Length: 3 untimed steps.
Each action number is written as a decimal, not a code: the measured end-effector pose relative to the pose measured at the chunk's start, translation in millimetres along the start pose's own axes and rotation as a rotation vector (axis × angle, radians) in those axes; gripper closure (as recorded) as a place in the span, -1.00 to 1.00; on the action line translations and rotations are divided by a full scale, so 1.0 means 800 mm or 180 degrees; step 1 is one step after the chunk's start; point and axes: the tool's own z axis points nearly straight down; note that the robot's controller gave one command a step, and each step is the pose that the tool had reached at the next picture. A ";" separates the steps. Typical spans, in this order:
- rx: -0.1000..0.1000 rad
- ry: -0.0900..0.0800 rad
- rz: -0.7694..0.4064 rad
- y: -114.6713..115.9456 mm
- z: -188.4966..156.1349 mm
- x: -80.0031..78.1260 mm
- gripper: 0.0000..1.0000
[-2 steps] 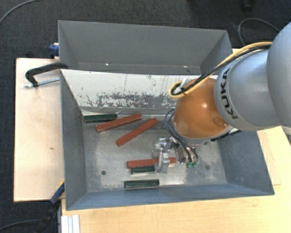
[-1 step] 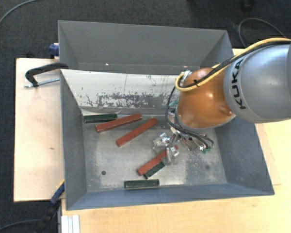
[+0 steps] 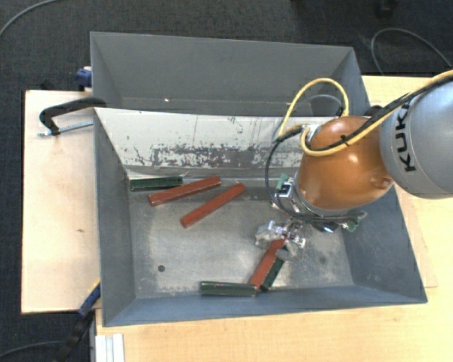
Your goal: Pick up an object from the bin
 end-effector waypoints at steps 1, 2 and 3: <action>-0.0016 0.0015 -0.0777 -0.014 0.002 0.029 1.00; -0.0027 0.0031 -0.0926 -0.022 -0.170 0.037 1.00; -0.0060 0.0039 -0.0928 -0.020 -0.164 0.037 -1.00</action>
Offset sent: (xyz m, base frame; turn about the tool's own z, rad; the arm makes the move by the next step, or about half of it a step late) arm -0.0081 -0.0271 -0.0065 -0.2473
